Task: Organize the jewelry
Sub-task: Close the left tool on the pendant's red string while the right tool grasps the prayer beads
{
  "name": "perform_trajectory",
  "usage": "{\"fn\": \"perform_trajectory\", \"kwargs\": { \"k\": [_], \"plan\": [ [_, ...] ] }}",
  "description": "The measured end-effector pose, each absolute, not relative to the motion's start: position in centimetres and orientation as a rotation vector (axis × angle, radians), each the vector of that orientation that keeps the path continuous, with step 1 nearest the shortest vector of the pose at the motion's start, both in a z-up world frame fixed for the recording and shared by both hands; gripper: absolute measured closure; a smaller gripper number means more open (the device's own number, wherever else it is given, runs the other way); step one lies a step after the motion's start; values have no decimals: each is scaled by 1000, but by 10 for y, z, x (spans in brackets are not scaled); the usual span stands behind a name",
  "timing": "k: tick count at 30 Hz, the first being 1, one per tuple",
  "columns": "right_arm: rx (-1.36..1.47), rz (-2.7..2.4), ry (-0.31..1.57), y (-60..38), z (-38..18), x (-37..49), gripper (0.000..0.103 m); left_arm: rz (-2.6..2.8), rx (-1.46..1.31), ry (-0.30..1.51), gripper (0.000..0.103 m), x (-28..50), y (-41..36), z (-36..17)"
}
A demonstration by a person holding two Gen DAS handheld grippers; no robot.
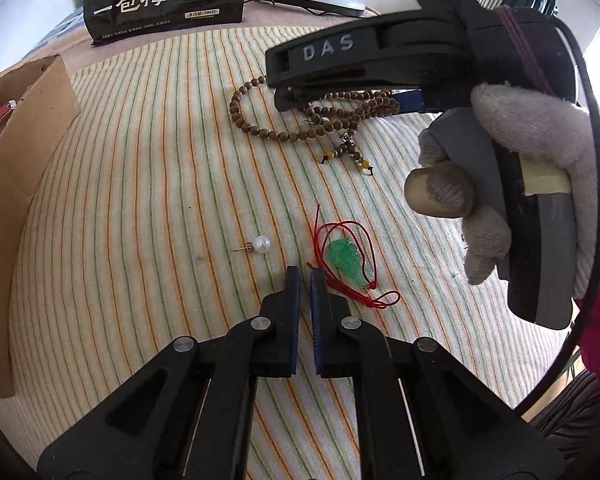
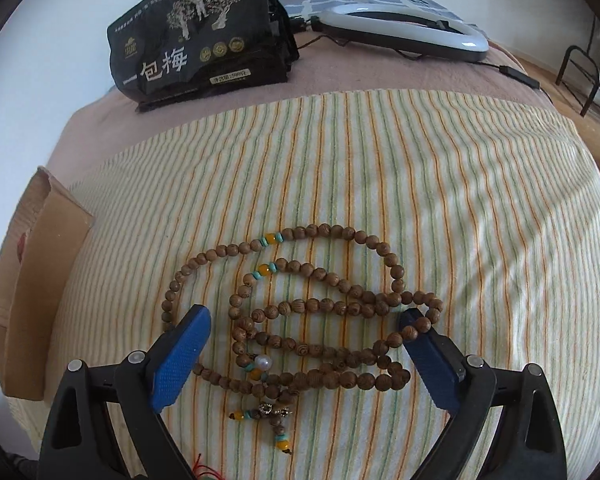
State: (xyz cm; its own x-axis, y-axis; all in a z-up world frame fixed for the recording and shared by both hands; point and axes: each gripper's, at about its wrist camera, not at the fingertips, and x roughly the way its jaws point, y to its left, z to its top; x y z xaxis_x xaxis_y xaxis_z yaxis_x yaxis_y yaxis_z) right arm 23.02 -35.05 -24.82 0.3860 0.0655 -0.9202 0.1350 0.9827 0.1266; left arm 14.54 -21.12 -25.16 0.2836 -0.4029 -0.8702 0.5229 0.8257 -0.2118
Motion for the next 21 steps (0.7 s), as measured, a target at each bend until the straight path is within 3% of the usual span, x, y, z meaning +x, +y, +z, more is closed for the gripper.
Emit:
{"fn": "perform_trajectory", "kwargs": {
  "k": [4, 6, 8, 10, 19, 21],
  "plan": [
    [115, -56, 1181, -347, -249, 233, 17, -653, 91, 1124, 97, 143, -207, -247],
    [103, -57, 1174, -351, -247, 233, 27, -671, 84, 1124, 90, 143, -207, -244],
    [109, -49, 1172, -357, -246, 232, 32, -681, 80, 1118, 74, 139, -209, -242],
    [116, -45, 1170, -364, -244, 228, 37, -684, 79, 1118, 70, 138, -215, -241],
    [125, -45, 1153, -375, -244, 228, 58, -642, 110, 1128, 70, 143, -240, -254],
    [110, -58, 1143, -377, -242, 226, 77, -622, 148, 1102, 77, 142, -245, -255]
  ]
}}
